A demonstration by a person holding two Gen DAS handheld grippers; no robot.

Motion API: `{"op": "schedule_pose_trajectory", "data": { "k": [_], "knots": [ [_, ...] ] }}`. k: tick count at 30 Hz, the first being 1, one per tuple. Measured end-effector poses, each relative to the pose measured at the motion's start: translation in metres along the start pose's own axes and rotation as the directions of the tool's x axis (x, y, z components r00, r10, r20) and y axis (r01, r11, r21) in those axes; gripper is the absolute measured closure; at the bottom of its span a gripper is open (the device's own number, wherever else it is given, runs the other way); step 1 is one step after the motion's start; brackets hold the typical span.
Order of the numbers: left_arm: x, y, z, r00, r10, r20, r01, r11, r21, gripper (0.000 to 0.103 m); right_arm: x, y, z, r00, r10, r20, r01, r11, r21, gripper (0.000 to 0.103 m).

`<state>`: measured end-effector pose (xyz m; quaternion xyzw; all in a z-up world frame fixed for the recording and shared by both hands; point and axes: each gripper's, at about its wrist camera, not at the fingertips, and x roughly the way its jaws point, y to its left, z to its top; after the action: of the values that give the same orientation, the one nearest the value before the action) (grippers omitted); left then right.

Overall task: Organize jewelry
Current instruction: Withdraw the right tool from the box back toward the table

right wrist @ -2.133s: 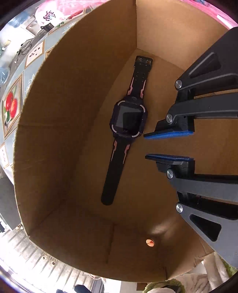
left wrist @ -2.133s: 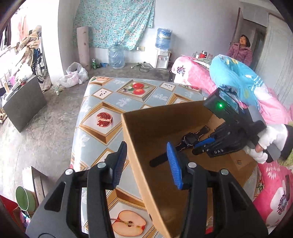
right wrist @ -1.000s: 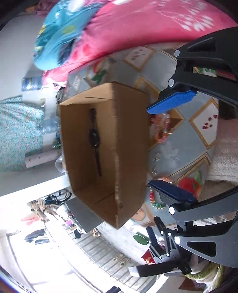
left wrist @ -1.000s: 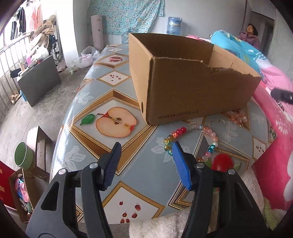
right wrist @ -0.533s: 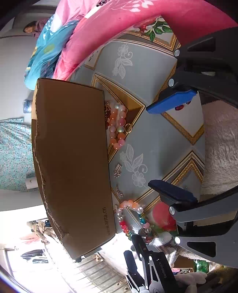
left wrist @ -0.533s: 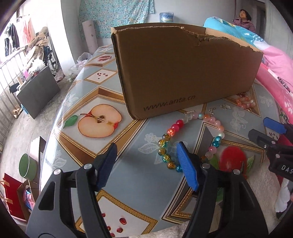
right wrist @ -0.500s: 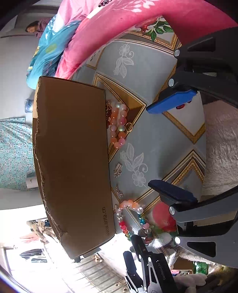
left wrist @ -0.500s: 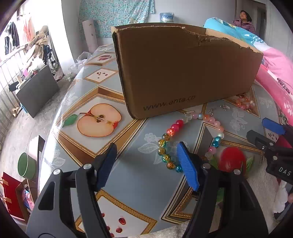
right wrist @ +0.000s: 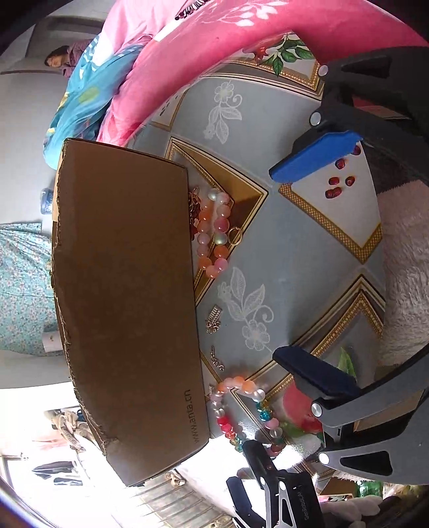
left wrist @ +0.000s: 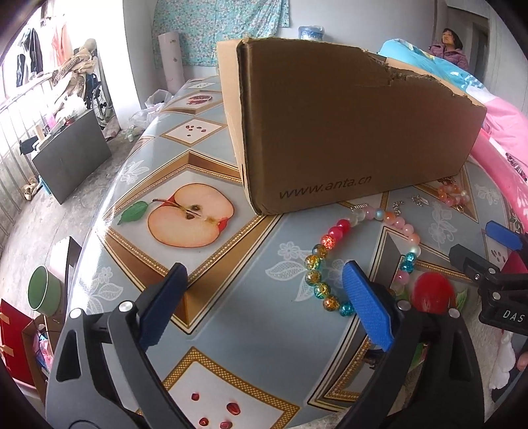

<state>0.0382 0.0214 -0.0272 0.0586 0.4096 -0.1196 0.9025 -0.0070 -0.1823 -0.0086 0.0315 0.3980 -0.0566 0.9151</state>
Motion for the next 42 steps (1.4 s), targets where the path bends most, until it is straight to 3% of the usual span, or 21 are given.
{"op": "schedule_pose_trajectory", "data": {
  "k": [35, 42],
  "knots": [
    [0.0042, 0.0040, 0.0019, 1.000, 0.024, 0.006, -0.024, 0.999, -0.035, 0.007, 0.0007, 0.0069, 0.0046, 0.998, -0.040, -0.048, 0.043, 0.998, 0.055, 0.006],
    [0.0063, 0.0041, 0.0056, 1.000, 0.013, 0.003, -0.013, 1.000, -0.023, 0.007, -0.0010, 0.0027, 0.0085, 0.996, -0.054, -0.065, 0.061, 0.992, 0.108, 0.006]
  ]
}}
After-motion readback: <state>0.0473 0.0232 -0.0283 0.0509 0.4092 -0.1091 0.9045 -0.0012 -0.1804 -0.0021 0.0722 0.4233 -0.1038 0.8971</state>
